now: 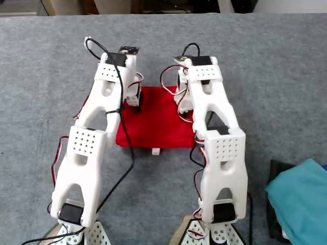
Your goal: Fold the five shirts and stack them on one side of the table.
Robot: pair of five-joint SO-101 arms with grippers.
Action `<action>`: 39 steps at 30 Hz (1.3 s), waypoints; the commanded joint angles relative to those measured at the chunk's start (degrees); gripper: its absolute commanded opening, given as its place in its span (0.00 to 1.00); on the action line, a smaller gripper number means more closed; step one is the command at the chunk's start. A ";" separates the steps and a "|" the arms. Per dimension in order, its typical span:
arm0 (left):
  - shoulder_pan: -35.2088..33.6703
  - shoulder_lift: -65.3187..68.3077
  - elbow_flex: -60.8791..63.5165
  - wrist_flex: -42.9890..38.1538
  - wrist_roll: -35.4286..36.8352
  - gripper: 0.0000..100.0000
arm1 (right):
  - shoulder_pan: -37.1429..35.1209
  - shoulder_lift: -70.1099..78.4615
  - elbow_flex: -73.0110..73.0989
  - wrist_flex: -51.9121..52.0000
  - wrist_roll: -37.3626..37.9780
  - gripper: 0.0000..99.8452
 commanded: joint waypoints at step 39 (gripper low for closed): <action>36.04 -24.48 -17.05 2.99 9.23 0.02 | 55.16 -76.53 40.13 10.64 17.32 0.00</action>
